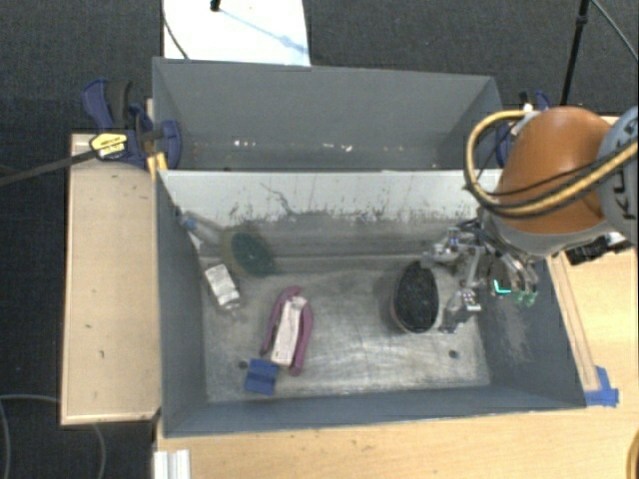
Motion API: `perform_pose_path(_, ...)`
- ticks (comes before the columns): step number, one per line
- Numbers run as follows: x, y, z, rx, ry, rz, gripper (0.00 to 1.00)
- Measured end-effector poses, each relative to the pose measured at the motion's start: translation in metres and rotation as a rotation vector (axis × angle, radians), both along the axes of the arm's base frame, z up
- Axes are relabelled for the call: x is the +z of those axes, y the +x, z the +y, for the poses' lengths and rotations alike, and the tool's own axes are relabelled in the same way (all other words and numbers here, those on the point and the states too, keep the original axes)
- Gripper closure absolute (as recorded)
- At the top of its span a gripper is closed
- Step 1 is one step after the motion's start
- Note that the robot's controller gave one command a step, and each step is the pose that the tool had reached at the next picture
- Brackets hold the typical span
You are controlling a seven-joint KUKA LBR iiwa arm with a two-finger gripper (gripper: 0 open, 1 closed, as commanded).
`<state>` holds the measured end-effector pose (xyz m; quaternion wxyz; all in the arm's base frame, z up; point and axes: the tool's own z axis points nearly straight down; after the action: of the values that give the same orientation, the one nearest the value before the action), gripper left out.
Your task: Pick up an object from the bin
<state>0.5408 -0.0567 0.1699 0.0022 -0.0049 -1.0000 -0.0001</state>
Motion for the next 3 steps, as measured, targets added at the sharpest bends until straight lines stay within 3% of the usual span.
perform_pose_path(1, -0.098, 0.044, -0.013, 0.603, 0.0, -0.012, 0.0)
perform_pose_path(2, -0.068, 0.046, 0.013, 0.999, 0.001, -0.012, 0.0)
perform_pose_path(3, -0.069, 0.052, 0.012, 1.408, 0.002, -0.01, 0.0)
